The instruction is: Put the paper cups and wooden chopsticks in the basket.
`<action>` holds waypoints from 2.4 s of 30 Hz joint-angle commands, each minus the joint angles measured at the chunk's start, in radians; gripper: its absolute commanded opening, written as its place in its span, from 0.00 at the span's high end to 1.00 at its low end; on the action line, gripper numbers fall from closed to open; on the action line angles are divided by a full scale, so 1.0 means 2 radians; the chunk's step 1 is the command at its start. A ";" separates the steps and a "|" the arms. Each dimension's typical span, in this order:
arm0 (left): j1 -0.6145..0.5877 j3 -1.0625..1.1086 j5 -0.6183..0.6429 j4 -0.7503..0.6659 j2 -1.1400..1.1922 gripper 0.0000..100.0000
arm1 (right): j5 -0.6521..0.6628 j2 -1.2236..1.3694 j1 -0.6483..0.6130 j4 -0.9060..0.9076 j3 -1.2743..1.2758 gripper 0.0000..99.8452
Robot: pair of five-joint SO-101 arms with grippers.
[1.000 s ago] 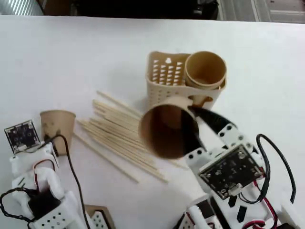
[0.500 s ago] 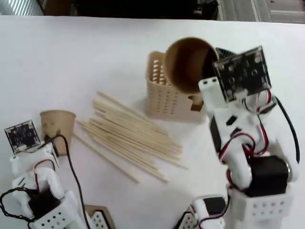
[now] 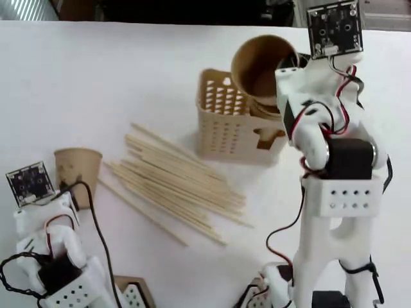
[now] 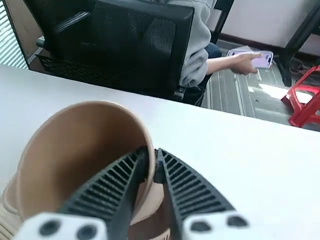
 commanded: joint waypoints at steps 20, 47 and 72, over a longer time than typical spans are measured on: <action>-0.004 -0.006 0.004 -0.010 -0.007 0.80 | -0.094 -0.011 0.043 0.030 -0.058 0.81; -0.277 -0.057 0.097 -0.008 -0.007 0.80 | -0.161 0.174 -0.402 0.125 -0.059 0.81; -0.306 0.017 -0.003 -0.008 -0.007 0.80 | -0.351 0.636 -0.554 0.068 -0.466 0.50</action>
